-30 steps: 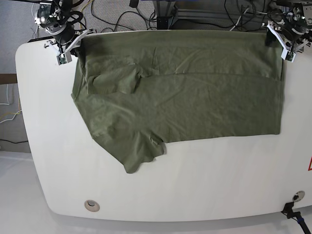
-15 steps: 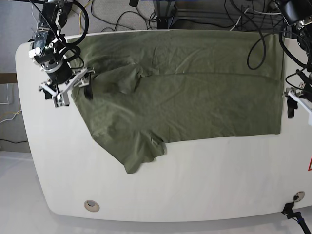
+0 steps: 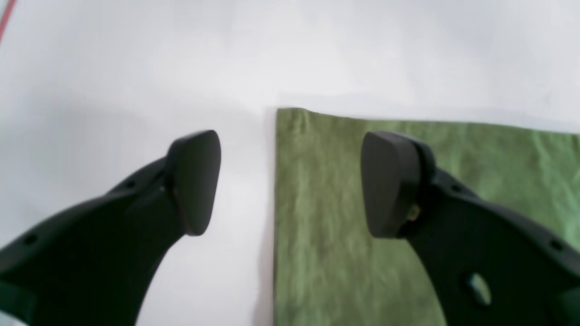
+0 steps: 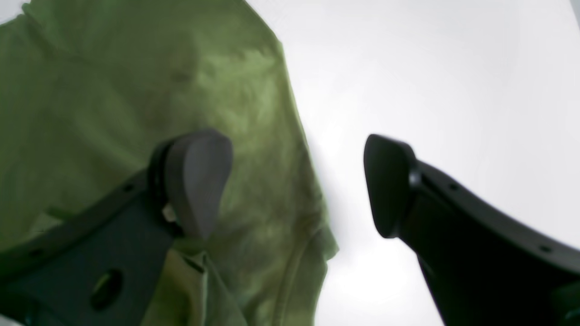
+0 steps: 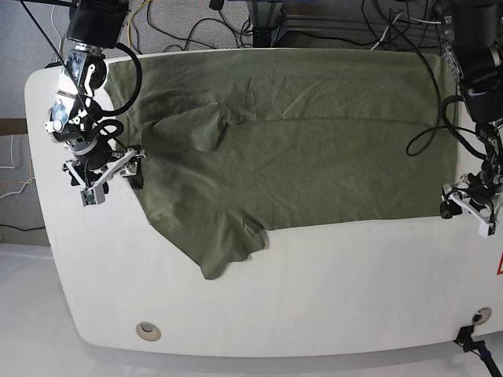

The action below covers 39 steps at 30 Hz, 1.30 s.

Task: Fold the T-shirt properly
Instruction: 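Release the shirt and move both grippers to the opposite shirt edge, then grasp the opposite shirt edge with both grippers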

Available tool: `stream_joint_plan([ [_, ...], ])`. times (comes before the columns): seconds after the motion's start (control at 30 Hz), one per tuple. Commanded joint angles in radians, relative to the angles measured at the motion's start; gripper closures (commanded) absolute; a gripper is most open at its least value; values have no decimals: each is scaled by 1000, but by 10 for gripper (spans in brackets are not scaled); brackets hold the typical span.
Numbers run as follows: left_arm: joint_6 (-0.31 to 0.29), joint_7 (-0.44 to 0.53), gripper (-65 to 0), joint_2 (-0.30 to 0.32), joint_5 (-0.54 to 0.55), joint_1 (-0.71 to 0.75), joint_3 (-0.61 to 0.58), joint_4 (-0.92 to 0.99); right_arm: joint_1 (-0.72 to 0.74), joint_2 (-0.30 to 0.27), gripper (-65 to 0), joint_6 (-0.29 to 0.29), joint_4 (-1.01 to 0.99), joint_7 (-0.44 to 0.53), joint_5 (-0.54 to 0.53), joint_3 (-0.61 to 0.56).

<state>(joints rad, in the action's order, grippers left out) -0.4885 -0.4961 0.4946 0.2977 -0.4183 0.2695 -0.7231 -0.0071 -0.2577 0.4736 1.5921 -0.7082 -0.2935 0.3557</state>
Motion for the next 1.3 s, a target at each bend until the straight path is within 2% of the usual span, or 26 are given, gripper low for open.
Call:
stream_joint_plan([
  [0.0,-5,55,-456,17,14,-49,-29,55,22,-18,-466,4,1,26,-11,4],
  [0.13,-5,115,-456,11,19,-110,-123,191,23,-18,-466,4,4,26,-11,4],
  [0.33,-5,115,-451,-21,21,-109,-123,190,54,-19,-466,4,-19,26,-11,6],
  [0.37,-5,115,-426,-21,21,-109,-123,188,71,-19,-466,1,-51,26,-11,6],
  [0.43,-5,115,-325,-21,21,-109,-123,188,137,-19,-466,0,-134,26,-9,6],
  [0.53,-5,115,-109,-20,21,-109,-123,188,263,-21,-466,1,-284,28,-9,6],
  [0.57,-5,115,-57,-20,21,-109,-123,188,309,-21,-466,1,-339,28,-9,4],
  [0.63,-5,115,-8,-18,21,-109,-123,188,404,-16,-466,3,-448,31,-9,4],
  [0.73,-5,115,-4,-18,19,-107,-123,188,533,-13,-466,3,-597,75,-9,-59],
  [0.9,-5,115,-1,-18,18,-86,-123,153,657,8,-466,3,-798,160,-11,-168],
  [1.07,-5,112,-1,-18,16,-34,-123,69,680,24,-466,3,-948,261,-9,-179],
  [1.27,-5,112,0,-18,16,-24,-123,63,643,50,-466,3,-961,281,-9,-179],
])
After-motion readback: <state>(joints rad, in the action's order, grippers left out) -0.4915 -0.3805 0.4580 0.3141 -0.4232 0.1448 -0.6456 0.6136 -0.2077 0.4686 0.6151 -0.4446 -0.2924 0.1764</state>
